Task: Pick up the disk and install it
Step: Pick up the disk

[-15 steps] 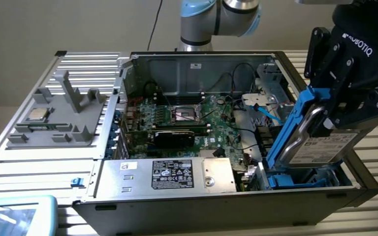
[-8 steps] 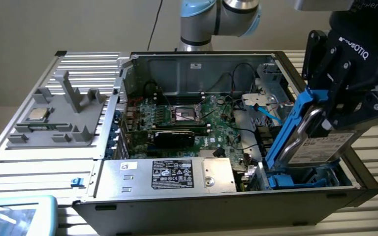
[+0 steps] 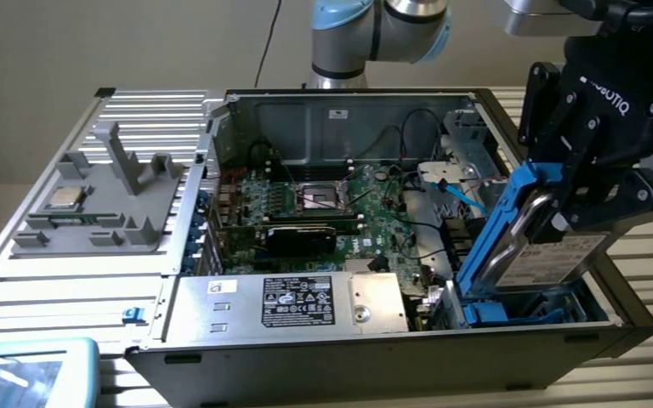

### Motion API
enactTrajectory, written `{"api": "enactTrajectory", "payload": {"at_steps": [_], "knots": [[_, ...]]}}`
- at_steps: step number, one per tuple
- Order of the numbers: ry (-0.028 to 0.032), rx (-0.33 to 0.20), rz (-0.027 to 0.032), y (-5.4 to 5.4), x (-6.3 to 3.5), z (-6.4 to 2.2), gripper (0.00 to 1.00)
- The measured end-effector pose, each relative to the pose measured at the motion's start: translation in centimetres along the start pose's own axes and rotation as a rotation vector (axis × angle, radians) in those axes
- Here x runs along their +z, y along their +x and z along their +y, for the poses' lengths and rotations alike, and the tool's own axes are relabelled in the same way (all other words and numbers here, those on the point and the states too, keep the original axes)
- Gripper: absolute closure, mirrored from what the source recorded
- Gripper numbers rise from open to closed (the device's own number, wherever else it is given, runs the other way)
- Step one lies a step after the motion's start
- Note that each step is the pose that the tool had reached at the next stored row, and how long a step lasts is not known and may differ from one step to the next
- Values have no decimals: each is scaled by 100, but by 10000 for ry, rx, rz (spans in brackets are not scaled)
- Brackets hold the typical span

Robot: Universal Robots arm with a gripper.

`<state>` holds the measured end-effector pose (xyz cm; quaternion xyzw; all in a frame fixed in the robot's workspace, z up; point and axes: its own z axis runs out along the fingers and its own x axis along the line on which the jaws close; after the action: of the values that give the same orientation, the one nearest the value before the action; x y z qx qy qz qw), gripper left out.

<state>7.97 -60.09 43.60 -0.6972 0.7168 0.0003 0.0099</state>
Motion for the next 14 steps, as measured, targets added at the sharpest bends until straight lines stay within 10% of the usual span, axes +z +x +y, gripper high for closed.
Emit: {"api": "enactTrajectory", "payload": {"at_steps": [14], "knots": [[-23,-12,3,-26,102,-19,63]]}}
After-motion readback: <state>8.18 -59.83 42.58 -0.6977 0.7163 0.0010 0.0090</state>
